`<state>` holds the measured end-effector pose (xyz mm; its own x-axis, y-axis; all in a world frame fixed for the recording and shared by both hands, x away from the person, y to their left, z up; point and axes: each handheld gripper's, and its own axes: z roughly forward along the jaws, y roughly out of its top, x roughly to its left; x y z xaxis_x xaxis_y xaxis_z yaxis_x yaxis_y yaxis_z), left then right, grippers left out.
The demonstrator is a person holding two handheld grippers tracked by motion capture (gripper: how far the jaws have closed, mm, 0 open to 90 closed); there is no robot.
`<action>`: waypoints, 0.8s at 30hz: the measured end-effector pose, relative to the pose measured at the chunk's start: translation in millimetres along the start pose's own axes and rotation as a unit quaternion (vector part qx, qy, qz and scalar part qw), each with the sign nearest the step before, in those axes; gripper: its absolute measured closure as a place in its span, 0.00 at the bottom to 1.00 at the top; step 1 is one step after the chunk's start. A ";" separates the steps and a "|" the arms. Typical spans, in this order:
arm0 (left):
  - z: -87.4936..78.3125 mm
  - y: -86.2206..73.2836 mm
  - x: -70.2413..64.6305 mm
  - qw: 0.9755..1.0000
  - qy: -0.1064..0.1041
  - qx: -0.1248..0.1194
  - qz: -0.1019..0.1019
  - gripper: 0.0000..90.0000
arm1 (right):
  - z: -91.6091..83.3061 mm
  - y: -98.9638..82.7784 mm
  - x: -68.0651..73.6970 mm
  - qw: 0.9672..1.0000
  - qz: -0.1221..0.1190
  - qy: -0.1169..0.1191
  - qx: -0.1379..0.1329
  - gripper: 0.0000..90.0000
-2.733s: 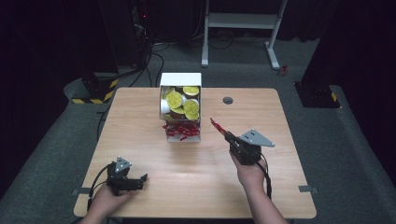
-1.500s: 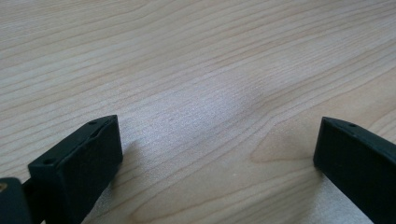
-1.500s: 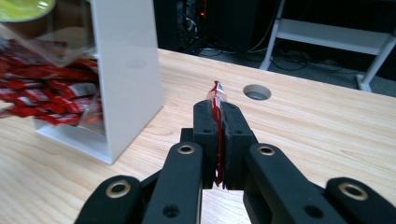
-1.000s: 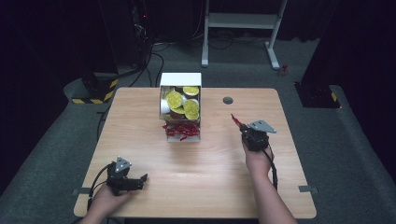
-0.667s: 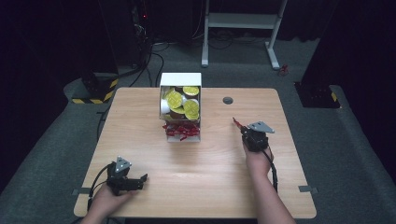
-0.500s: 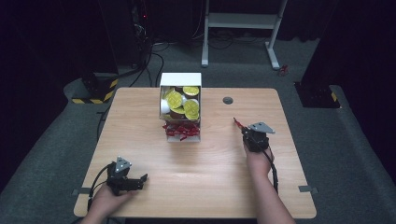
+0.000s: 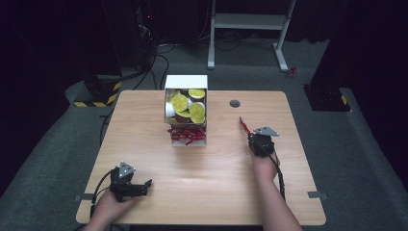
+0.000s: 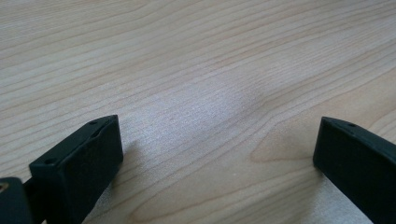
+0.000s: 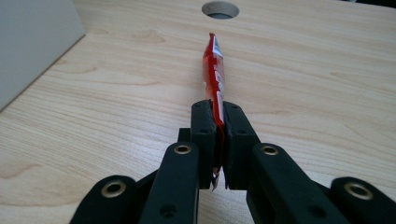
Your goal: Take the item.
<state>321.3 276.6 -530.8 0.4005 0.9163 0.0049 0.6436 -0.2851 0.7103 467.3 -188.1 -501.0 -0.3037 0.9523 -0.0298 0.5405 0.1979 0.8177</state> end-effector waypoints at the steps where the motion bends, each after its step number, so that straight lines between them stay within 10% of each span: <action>1: 0.0 0.0 0.0 1.000 0.000 0.000 0.000 0.02 | 1.5 -0.6 0.0 1.000 -0.001 -0.001 0.004 0.95; 24: -0.1 0.3 0.4 1.000 0.000 0.000 0.005 0.02 | 15.1 -4.4 1.5 0.999 0.000 -0.005 0.040 0.94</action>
<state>321.7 276.9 -530.6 0.4072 0.9133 0.0129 0.6395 -0.2951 0.7099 476.3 -184.0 -513.3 -0.2963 0.9545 -0.0350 0.6021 0.2151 0.7689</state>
